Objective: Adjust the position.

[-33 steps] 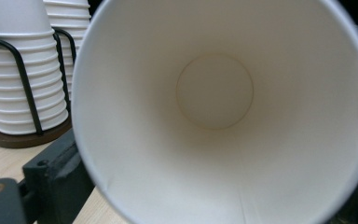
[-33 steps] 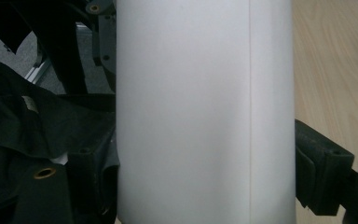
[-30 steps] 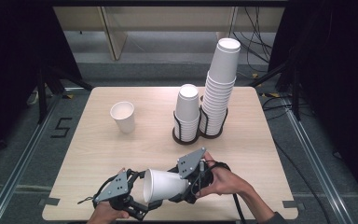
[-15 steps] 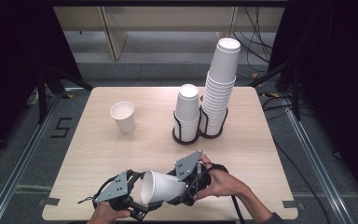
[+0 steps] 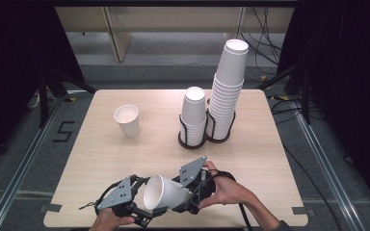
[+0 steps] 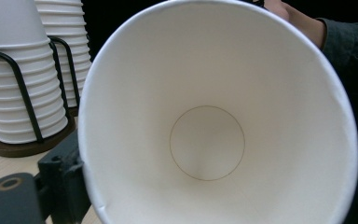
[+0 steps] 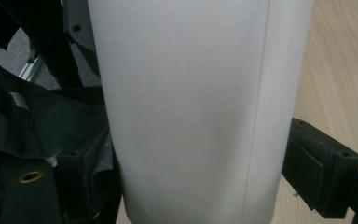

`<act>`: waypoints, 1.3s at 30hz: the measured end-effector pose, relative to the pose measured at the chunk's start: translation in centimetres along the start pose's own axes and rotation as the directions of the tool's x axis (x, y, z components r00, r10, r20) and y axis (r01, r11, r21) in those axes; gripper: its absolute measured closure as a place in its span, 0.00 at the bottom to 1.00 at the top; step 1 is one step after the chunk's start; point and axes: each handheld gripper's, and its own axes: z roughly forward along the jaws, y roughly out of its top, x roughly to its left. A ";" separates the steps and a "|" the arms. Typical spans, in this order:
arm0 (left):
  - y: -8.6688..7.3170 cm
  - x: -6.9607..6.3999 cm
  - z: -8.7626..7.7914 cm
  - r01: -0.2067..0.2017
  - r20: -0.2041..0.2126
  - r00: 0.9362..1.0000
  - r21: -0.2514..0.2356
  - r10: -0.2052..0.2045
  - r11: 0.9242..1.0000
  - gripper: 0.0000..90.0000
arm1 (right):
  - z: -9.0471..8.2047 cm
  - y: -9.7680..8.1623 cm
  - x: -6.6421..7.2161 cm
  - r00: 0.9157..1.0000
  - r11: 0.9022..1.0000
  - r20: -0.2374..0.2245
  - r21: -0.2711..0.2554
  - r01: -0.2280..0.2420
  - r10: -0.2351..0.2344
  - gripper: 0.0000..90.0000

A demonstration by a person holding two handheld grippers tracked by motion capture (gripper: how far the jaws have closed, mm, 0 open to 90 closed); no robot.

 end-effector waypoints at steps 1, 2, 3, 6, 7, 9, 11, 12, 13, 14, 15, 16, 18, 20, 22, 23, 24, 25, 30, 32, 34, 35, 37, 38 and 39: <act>0.1 0.0 0.0 0.000 -0.004 1.000 0.000 0.000 1.000 0.12 | 0.0 0.0 0.0 1.000 1.000 0.002 0.001 0.001 -0.001 0.19; 0.1 0.0 -0.1 -0.001 -0.007 1.000 -0.002 0.001 1.000 0.12 | -0.1 0.0 0.0 1.000 1.000 0.011 0.005 -0.002 0.002 0.18; 0.1 0.0 -0.1 0.003 -0.009 1.000 -0.005 -0.003 1.000 0.12 | -0.2 0.0 0.0 1.000 1.000 0.023 0.006 -0.004 0.004 0.17; 0.1 0.0 -0.1 0.011 -0.016 1.000 -0.003 -0.011 1.000 0.12 | -0.4 0.0 0.1 0.999 1.000 0.044 0.009 -0.005 0.005 0.18; 0.1 0.1 -0.1 0.009 -0.016 1.000 -0.003 -0.009 1.000 0.12 | -0.4 0.0 0.2 0.999 1.000 0.049 0.011 -0.005 0.005 0.18; 0.1 0.1 -0.1 0.011 -0.019 1.000 -0.003 -0.011 1.000 0.12 | -0.5 0.1 0.4 0.998 1.000 0.068 0.013 0.000 -0.001 0.17; 0.2 0.1 -0.1 0.013 -0.021 1.000 -0.003 -0.013 1.000 0.12 | -0.4 0.2 0.5 0.996 1.000 0.084 0.019 0.011 -0.013 0.18; 0.2 0.1 -0.2 0.017 -0.022 1.000 -0.005 -0.017 1.000 0.12 | -0.3 0.3 0.5 0.996 1.000 0.085 0.021 0.014 -0.016 0.20; 0.2 0.1 -0.2 0.020 -0.023 1.000 -0.005 -0.020 1.000 0.12 | -0.3 0.3 0.6 0.996 0.999 0.088 0.033 0.026 -0.029 0.24; 0.2 0.1 -0.2 0.026 -0.021 0.999 -0.009 -0.026 1.000 0.11 | -0.2 0.4 0.7 0.996 0.999 0.084 0.031 0.035 -0.038 0.25; 0.2 0.1 -0.2 0.024 -0.022 0.999 -0.010 -0.025 1.000 0.11 | -0.1 0.4 0.8 0.997 0.999 0.075 0.028 0.032 -0.034 0.26; 0.1 0.2 -0.2 0.029 -0.026 0.999 -0.013 -0.029 0.999 0.10 | 0.0 0.4 0.8 0.996 0.999 0.076 0.029 0.034 -0.036 0.26; 0.1 0.3 -0.3 0.049 -0.033 0.998 -0.029 -0.050 0.998 0.09 | 0.1 0.3 0.7 0.996 0.999 0.081 0.010 0.037 -0.038 0.26; 0.1 0.4 -0.3 0.071 -0.044 0.996 -0.046 -0.073 0.996 0.07 | 0.1 0.1 0.5 0.997 0.999 0.075 -0.033 0.024 -0.021 0.26; 0.1 0.4 -0.2 0.081 -0.053 0.995 -0.057 -0.084 0.995 0.09 | 0.2 -0.1 0.3 0.997 0.997 0.076 -0.077 0.010 -0.004 0.26; 0.1 0.3 -0.1 0.080 -0.057 0.995 -0.062 -0.083 0.995 0.09 | 0.4 -0.1 0.3 0.998 0.996 0.067 -0.091 -0.001 0.007 0.26; 0.1 0.2 -0.1 0.071 -0.059 0.995 -0.060 -0.074 0.996 0.10 | 0.6 -0.1 0.2 0.998 0.995 0.062 -0.100 -0.002 0.009 0.26; 0.2 0.2 -0.1 0.060 -0.063 0.996 -0.053 -0.063 0.997 0.10 | 0.7 -0.2 0.2 0.998 0.994 0.054 -0.110 -0.009 0.015 0.26; 0.0 0.1 0.1 0.059 -0.072 0.995 -0.055 -0.063 0.997 0.11 | 1.4 -0.3 0.2 0.998 0.993 0.050 -0.113 -0.031 0.037 0.26; 0.0 0.0 0.2 0.057 -0.076 0.995 -0.066 -0.062 0.996 0.11 | 1.6 -0.4 0.2 0.998 0.993 0.047 -0.115 -0.039 0.045 0.26; 0.1 0.0 0.1 0.054 -0.077 0.995 -0.065 -0.059 0.996 0.12 | 1.7 -0.4 0.2 0.998 0.991 0.043 -0.123 -0.042 0.048 0.26; 0.1 0.0 0.1 0.049 -0.074 0.996 -0.070 -0.054 0.996 0.13 | 1.8 -0.4 0.2 0.998 0.991 0.041 -0.125 -0.045 0.050 0.26; 0.1 -0.1 0.0 0.047 -0.082 0.995 -0.067 -0.052 0.997 0.14 | 1.8 -0.4 0.2 0.998 0.990 0.034 -0.130 -0.056 0.060 0.25; 0.2 -0.1 0.0 0.040 -0.088 0.995 -0.065 -0.046 0.997 0.14 | 1.9 -0.5 0.1 0.997 0.989 0.037 -0.134 -0.064 0.069 0.25; 0.2 -0.1 0.0 0.032 -0.090 0.995 -0.062 -0.037 0.998 0.15 | 2.0 -0.6 0.1 0.996 0.988 0.039 -0.140 -0.069 0.075 0.24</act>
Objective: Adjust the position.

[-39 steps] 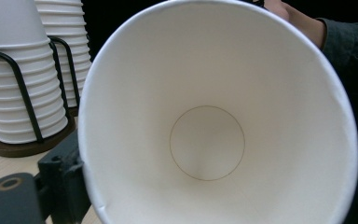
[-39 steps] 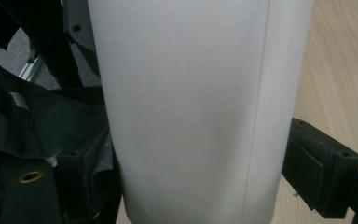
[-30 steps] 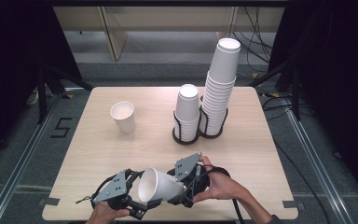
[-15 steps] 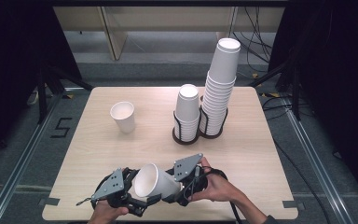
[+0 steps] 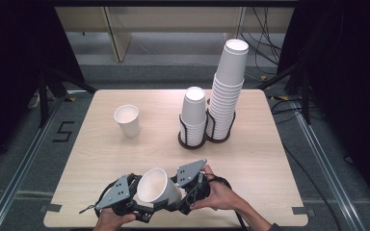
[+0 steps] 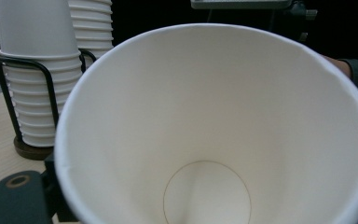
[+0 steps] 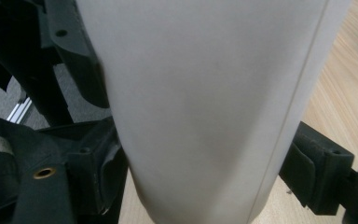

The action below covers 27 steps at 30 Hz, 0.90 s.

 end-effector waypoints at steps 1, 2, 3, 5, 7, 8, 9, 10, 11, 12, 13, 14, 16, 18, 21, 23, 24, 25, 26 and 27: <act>0.0 0.0 0.0 0.000 -0.004 1.000 0.001 0.000 1.000 0.15 | 0.0 -0.1 0.0 1.000 1.000 0.002 0.005 -0.010 0.010 0.23; 0.1 0.0 -0.1 -0.001 -0.008 1.000 -0.002 0.001 1.000 0.15 | 0.0 -0.1 -0.1 1.000 1.000 0.005 0.006 -0.017 0.017 0.22; 0.2 0.0 -0.2 -0.004 -0.008 1.000 -0.005 0.004 1.000 0.15 | 0.1 -0.2 -0.1 1.000 1.000 0.010 0.008 -0.022 0.022 0.20; 0.3 0.2 -0.4 -0.003 -0.025 1.000 -0.013 0.002 1.000 0.15 | 0.0 -0.4 -0.1 0.999 0.999 0.015 0.017 -0.037 0.037 0.18; 0.4 0.4 -0.6 0.003 -0.051 0.999 -0.007 -0.003 1.000 0.15 | -0.2 -0.6 -0.3 0.999 0.999 0.026 0.031 -0.045 0.044 0.18; 0.4 0.6 -0.7 0.011 -0.067 0.998 -0.006 -0.012 1.000 0.15 | -0.4 -0.8 -0.4 0.998 0.998 0.038 0.034 -0.049 0.048 0.18; 0.4 0.8 -0.8 0.017 -0.080 0.997 0.000 -0.017 1.000 0.15 | -0.6 -0.9 -0.5 0.997 0.998 0.043 0.030 -0.058 0.057 0.18; 0.4 0.9 -0.9 0.017 -0.103 0.995 0.009 -0.016 1.000 0.15 | -0.9 -1.1 -0.6 0.997 0.998 0.046 0.027 -0.064 0.063 0.18; 0.3 1.1 -1.0 0.021 -0.127 0.992 0.017 -0.019 1.000 0.15 | -1.2 -1.2 -0.7 0.996 0.997 0.057 0.032 -0.068 0.066 0.18; 0.3 1.4 -1.0 0.021 -0.148 0.989 0.024 -0.018 0.999 0.15 | -1.4 -1.4 -0.8 0.995 0.997 0.073 0.037 -0.069 0.067 0.18; 0.3 1.6 -1.2 0.022 -0.184 0.983 0.045 -0.014 0.999 0.15 | -1.7 -1.6 -0.9 0.993 0.996 0.092 0.042 -0.077 0.072 0.18; 0.2 1.8 -1.3 0.026 -0.205 0.979 0.049 -0.016 0.998 0.15 | -2.0 -1.8 -1.0 0.992 0.996 0.102 0.045 -0.083 0.078 0.18; 0.2 2.1 -1.5 0.024 -0.255 0.967 0.076 -0.004 0.997 0.15 | -2.6 -2.2 -1.2 0.985 0.994 0.143 0.044 -0.099 0.092 0.19; 0.1 2.4 -1.5 0.025 -0.273 0.962 0.074 -0.004 0.997 0.15 | -3.1 -2.6 -1.3 0.981 0.993 0.166 0.040 -0.111 0.103 0.19; 0.1 2.8 -1.8 0.027 -0.319 0.948 0.102 0.007 0.994 0.15 | -3.9 -3.0 -1.4 0.974 0.991 0.195 0.033 -0.127 0.118 0.20; 0.1 3.0 -2.0 0.037 -0.347 0.938 0.126 0.009 0.991 0.15 | -4.1 -3.2 -1.4 0.970 0.990 0.205 0.019 -0.139 0.132 0.21; 0.0 3.1 -2.0 0.031 -0.359 0.933 0.130 0.018 0.991 0.15 | -4.3 -3.3 -1.4 0.969 0.990 0.208 0.022 -0.141 0.134 0.21; 0.0 3.2 -2.1 0.028 -0.372 0.928 0.152 0.031 0.988 0.15 | -4.4 -3.4 -1.4 0.967 0.989 0.215 0.026 -0.142 0.133 0.21; -0.1 3.4 -2.0 0.029 -0.380 0.924 0.159 0.034 0.987 0.15 | -4.5 -3.5 -1.4 0.967 0.990 0.219 0.022 -0.142 0.134 0.21; -0.1 3.5 -2.1 0.034 -0.394 0.918 0.171 0.037 0.985 0.15 | -4.6 -3.7 -1.4 0.965 0.989 0.224 0.021 -0.147 0.138 0.21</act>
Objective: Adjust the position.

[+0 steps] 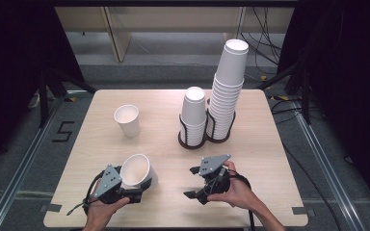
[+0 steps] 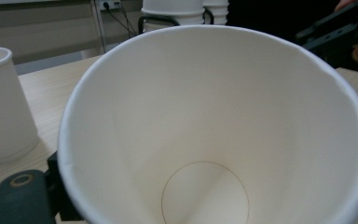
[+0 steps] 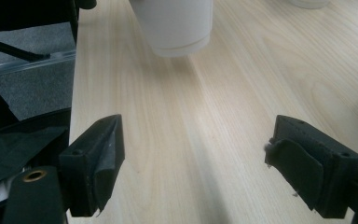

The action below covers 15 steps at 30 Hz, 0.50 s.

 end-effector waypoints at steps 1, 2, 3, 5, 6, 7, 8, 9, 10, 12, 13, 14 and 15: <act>-0.1 0.2 0.1 0.003 -0.007 1.000 0.002 -0.003 1.000 0.15 | -0.1 -0.1 -0.1 1.000 1.000 0.001 0.004 -0.003 0.002 0.21; -0.1 0.4 0.0 0.002 -0.020 1.000 0.017 -0.001 1.000 0.15 | -0.1 -0.2 -0.1 1.000 1.000 0.006 -0.003 -0.002 0.002 0.21; -0.2 0.6 0.1 0.006 -0.028 1.000 0.012 -0.005 1.000 0.15 | -0.2 -0.3 -0.2 1.000 1.000 0.012 0.003 -0.012 0.012 0.21; -0.3 1.0 0.1 0.016 -0.039 0.999 0.010 -0.015 1.000 0.15 | -0.3 -0.5 -0.3 1.000 1.000 0.017 -0.001 -0.015 0.015 0.21; -0.3 1.1 0.0 0.011 -0.051 0.999 0.014 -0.010 1.000 0.15 | -0.4 -0.6 -0.3 1.000 1.000 0.022 0.002 -0.020 0.020 0.21; -0.3 1.2 -0.2 0.014 -0.067 0.998 0.022 -0.012 1.000 0.15 | -0.5 -0.7 -0.3 0.999 1.000 0.027 0.005 -0.030 0.030 0.21; -0.2 1.3 -0.2 0.016 -0.073 0.997 0.023 -0.014 1.000 0.15 | -0.5 -0.8 -0.4 0.999 0.999 0.027 0.008 -0.032 0.032 0.21; -0.2 1.4 -0.3 0.013 -0.083 0.996 0.025 -0.011 1.000 0.15 | -0.6 -0.9 -0.4 0.999 1.000 0.028 0.008 -0.028 0.028 0.21; -0.3 1.5 -0.3 0.008 -0.095 0.995 0.032 -0.005 0.999 0.15 | -0.6 -0.9 -0.5 0.999 0.999 0.030 0.007 -0.032 0.032 0.21; -0.3 1.6 -0.3 0.003 -0.116 0.993 0.045 0.003 0.999 0.15 | -0.7 -1.1 -0.5 0.998 0.999 0.043 0.008 -0.038 0.038 0.21; -0.4 1.7 -0.2 0.011 -0.122 0.992 0.044 -0.005 0.999 0.15 | -0.6 -1.2 -0.5 0.998 0.999 0.048 0.000 -0.037 0.037 0.22; -0.5 1.8 -0.2 0.013 -0.125 0.992 0.049 -0.006 0.999 0.15 | -0.7 -1.2 -0.5 0.998 0.999 0.058 -0.002 -0.037 0.037 0.22; -0.5 1.9 -0.2 0.012 -0.135 0.991 0.060 -0.003 0.998 0.15 | -0.7 -1.3 -0.5 0.997 0.999 0.057 -0.008 -0.046 0.046 0.22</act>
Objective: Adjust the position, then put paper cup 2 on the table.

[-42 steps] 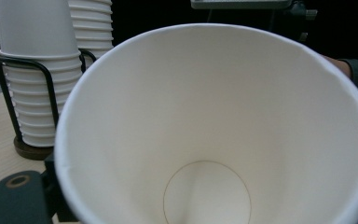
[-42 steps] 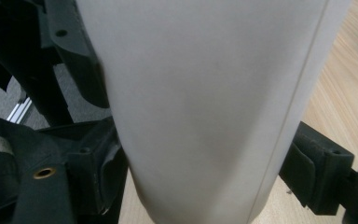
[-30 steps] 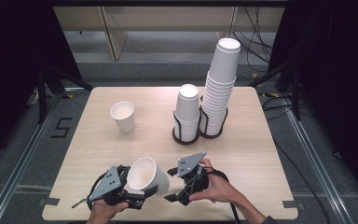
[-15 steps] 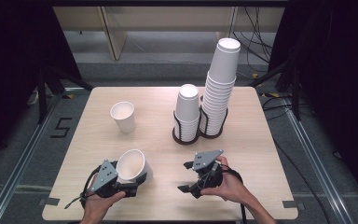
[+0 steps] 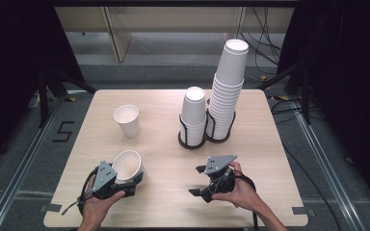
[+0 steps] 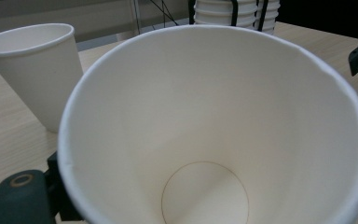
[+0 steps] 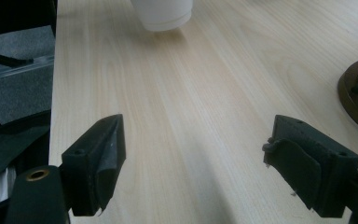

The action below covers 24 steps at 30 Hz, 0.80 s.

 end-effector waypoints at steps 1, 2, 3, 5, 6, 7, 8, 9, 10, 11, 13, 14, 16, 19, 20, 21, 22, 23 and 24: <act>-0.1 0.0 0.1 0.007 -0.008 1.000 -0.007 -0.007 1.000 0.15 | 0.0 0.0 0.0 1.000 1.000 -0.007 0.002 -0.004 0.004 0.22; -0.1 0.1 0.1 0.007 -0.010 1.000 -0.007 -0.007 1.000 0.15 | -0.1 -0.1 -0.1 1.000 1.000 -0.001 0.006 0.000 0.000 0.22; -0.1 0.2 0.1 0.003 -0.015 1.000 -0.001 -0.003 1.000 0.15 | -0.1 -0.1 -0.2 1.000 1.000 0.005 0.000 0.000 0.000 0.22; -0.1 0.2 0.0 0.002 -0.030 1.000 0.012 -0.001 1.000 0.15 | -0.2 -0.2 -0.2 1.000 1.000 0.003 -0.001 -0.004 0.004 0.22; -0.1 0.3 0.0 0.005 -0.033 0.999 0.013 -0.005 1.000 0.15 | -0.3 -0.3 -0.2 1.000 1.000 0.005 -0.001 -0.006 0.006 0.22; -0.2 0.3 0.0 0.006 -0.042 0.999 0.012 -0.006 1.000 0.15 | -0.3 -0.3 -0.2 1.000 1.000 0.009 0.003 -0.008 0.008 0.22; -0.2 0.4 0.0 0.006 -0.047 0.999 0.014 -0.005 1.000 0.15 | -0.3 -0.4 -0.2 1.000 1.000 0.012 -0.001 -0.006 0.006 0.21; -0.2 0.5 0.0 0.009 -0.047 0.999 0.018 -0.008 1.000 0.15 | -0.3 -0.4 -0.2 1.000 1.000 0.013 0.005 -0.005 0.005 0.21; -0.2 0.6 0.1 0.009 -0.050 0.999 0.017 -0.009 1.000 0.15 | -0.3 -0.4 -0.2 1.000 1.000 0.009 0.007 -0.004 0.004 0.21; -0.2 0.6 0.2 0.013 -0.053 0.999 0.012 -0.012 1.000 0.15 | -0.3 -0.4 -0.2 1.000 1.000 0.011 0.009 -0.005 0.005 0.21; -0.2 0.8 0.3 0.012 -0.063 0.998 0.027 -0.010 1.000 0.15 | -0.3 -0.5 -0.3 1.000 1.000 0.016 0.009 -0.007 0.006 0.21; -0.2 0.9 0.4 0.010 -0.068 0.998 0.032 -0.008 0.999 0.15 | -0.3 -0.5 -0.3 1.000 1.000 0.017 0.008 -0.007 0.006 0.21; -0.1 1.2 1.0 0.014 -0.078 0.997 0.042 -0.010 0.999 0.15 | -0.4 -0.5 -0.3 1.000 1.000 0.016 0.007 -0.010 0.010 0.21; 0.0 1.7 1.6 0.016 -0.094 0.996 0.044 -0.012 0.999 0.15 | -0.4 -0.6 -0.4 1.000 1.000 0.019 0.010 -0.011 0.011 0.22; 0.0 1.9 1.7 0.018 -0.100 0.995 0.045 -0.014 0.999 0.15 | -0.4 -0.6 -0.4 1.000 1.000 0.025 0.013 -0.010 0.010 0.21; 0.1 2.1 1.8 0.019 -0.106 0.994 0.049 -0.014 0.999 0.15 | -0.4 -0.6 -0.5 1.000 1.000 0.018 0.007 -0.014 0.014 0.22; 0.2 2.3 1.9 0.020 -0.112 0.994 0.054 -0.013 0.998 0.15 | -0.5 -0.6 -0.5 1.000 1.000 0.020 0.005 -0.017 0.017 0.22; 0.2 2.5 2.0 0.026 -0.112 0.993 0.049 -0.020 0.998 0.15 | -0.5 -0.6 -0.6 1.000 1.000 0.018 0.005 -0.015 0.015 0.22; 0.3 2.7 2.1 0.035 -0.117 0.993 0.059 -0.028 0.998 0.15 | -0.6 -0.5 -0.6 1.000 1.000 0.024 0.007 -0.014 0.014 0.22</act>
